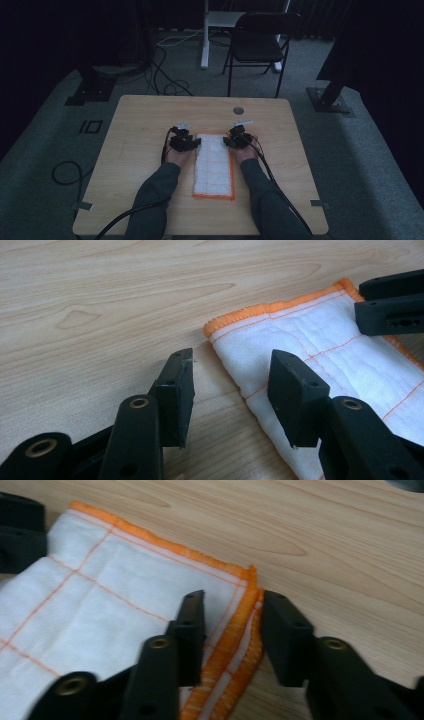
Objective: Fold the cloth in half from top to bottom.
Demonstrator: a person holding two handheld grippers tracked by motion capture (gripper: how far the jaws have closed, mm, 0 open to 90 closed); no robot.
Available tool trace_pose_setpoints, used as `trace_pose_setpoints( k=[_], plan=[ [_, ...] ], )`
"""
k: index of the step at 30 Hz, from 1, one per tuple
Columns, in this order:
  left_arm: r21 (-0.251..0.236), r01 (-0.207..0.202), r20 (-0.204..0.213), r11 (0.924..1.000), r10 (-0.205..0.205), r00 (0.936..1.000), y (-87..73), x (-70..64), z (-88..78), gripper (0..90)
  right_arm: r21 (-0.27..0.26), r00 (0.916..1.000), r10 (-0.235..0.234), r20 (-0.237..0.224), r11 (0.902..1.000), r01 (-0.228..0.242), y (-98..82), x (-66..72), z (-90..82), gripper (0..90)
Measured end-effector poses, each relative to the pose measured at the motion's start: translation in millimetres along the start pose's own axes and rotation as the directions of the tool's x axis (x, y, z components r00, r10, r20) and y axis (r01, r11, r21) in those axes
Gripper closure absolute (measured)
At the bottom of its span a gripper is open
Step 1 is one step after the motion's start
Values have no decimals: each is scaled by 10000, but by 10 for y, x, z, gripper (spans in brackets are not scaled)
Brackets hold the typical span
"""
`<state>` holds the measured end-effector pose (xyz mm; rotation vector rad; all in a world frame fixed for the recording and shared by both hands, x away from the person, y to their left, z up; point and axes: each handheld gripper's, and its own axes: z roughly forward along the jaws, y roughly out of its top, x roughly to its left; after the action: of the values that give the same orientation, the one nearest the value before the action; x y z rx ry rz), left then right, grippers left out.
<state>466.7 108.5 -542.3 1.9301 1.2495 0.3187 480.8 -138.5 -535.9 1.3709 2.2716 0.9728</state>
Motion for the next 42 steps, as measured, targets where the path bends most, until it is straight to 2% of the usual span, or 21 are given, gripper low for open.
trace_pose_setpoints(
  k=[1,4,5,6,9,12,15,34,37,42],
  plan=[
    [20,13,-5,10000,-13,10000,3,1,2,568,-9,10000,-35,-88,10000,35,0,9,1,698],
    [114,-9,5,9999,9,10000,10,-11,5,629,-14,9997,-7,-234,10000,6,-1,6,3,732],
    [169,36,94,9999,-38,9999,18,-22,13,629,-21,9996,0,-278,10000,0,-2,4,3,747],
    [242,155,292,9996,-163,9994,29,-37,28,665,-56,9993,49,-359,10000,-51,-7,2,5,776],
    [353,121,397,9993,-135,9991,43,-61,47,709,-78,9991,20,-420,10000,-23,-8,8,5,807],
    [458,210,544,9987,-234,9982,45,-49,54,804,-111,9989,30,-473,9999,-36,-10,-3,2,821],
    [502,220,616,9985,-251,9978,49,-32,47,858,-199,9990,-21,-443,9998,13,-19,0,0,830],
    [44,239,617,9997,-242,9978,160,-37,-59,875,-778,9986,-159,-502,9969,119,71,-39,-118,841],
    [-163,170,680,9997,-159,9976,220,-48,-115,875,-939,9984,-108,-549,9956,56,105,-52,-169,841],
    [-291,-78,696,9995,98,9975,259,-79,-187,874,-1087,9980,-305,-551,9938,243,135,-26,-247,841]
  ],
)
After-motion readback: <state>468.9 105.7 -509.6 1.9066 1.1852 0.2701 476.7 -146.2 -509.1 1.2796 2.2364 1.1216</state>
